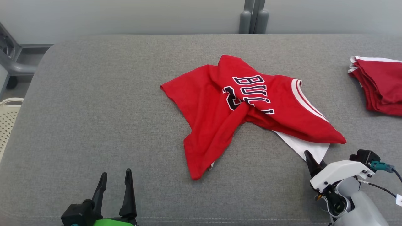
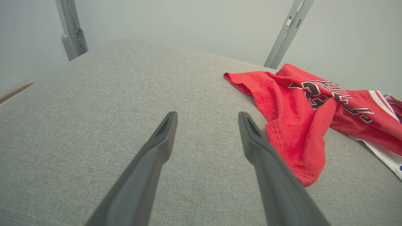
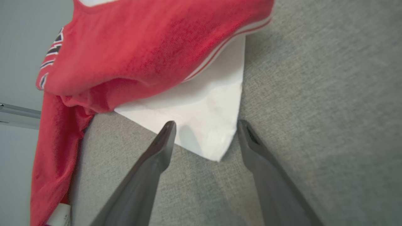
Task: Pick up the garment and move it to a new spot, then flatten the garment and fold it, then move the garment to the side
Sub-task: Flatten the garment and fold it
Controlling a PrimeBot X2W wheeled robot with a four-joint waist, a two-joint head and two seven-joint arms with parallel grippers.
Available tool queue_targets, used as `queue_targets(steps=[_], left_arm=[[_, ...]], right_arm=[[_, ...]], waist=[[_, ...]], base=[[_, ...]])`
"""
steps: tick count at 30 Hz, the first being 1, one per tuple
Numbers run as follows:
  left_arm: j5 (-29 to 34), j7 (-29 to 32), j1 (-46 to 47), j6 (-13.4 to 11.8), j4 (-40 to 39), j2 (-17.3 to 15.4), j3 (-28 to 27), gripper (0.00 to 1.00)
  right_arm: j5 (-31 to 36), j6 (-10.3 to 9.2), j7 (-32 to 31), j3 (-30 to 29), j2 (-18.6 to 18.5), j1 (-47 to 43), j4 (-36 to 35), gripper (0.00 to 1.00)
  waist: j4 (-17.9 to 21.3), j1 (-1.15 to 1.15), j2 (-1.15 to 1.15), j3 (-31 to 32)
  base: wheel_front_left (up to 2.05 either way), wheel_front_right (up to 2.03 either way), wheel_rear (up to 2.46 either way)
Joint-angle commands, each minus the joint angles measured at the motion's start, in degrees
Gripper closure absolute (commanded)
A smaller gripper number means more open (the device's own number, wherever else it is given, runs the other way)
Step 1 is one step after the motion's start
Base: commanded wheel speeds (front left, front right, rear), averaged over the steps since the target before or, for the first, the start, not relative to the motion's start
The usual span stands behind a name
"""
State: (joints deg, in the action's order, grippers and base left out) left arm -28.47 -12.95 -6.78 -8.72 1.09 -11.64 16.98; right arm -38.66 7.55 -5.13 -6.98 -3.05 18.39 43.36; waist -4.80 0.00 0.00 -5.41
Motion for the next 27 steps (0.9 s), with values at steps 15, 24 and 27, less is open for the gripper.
queue_targets(steps=[15,24,27], left_arm=[[-0.4,-0.7,1.2,0.6,1.0,0.5,0.9,0.0],[-0.3,0.0,1.6,1.6,1.8,0.9,2.9,0.0],[-0.9,0.5,1.8,2.2,1.9,1.2,3.6,0.0]], right_arm=[[-0.7,-0.1,4.3,0.1,-0.7,4.1,6.1,1.0],[-4.5,-0.1,2.4,0.4,-6.7,-2.2,-6.4,1.0],[-4.7,-0.1,1.3,-0.9,-7.9,-3.7,-9.4,1.0]], waist=[[-1.3,0.0,0.0,-0.6],[2.3,0.0,0.0,-0.3],[3.4,0.0,0.0,-0.4]], base=[[0.0,0.0,0.0],[0.0,0.0,0.0],[0.0,0.0,0.0]])
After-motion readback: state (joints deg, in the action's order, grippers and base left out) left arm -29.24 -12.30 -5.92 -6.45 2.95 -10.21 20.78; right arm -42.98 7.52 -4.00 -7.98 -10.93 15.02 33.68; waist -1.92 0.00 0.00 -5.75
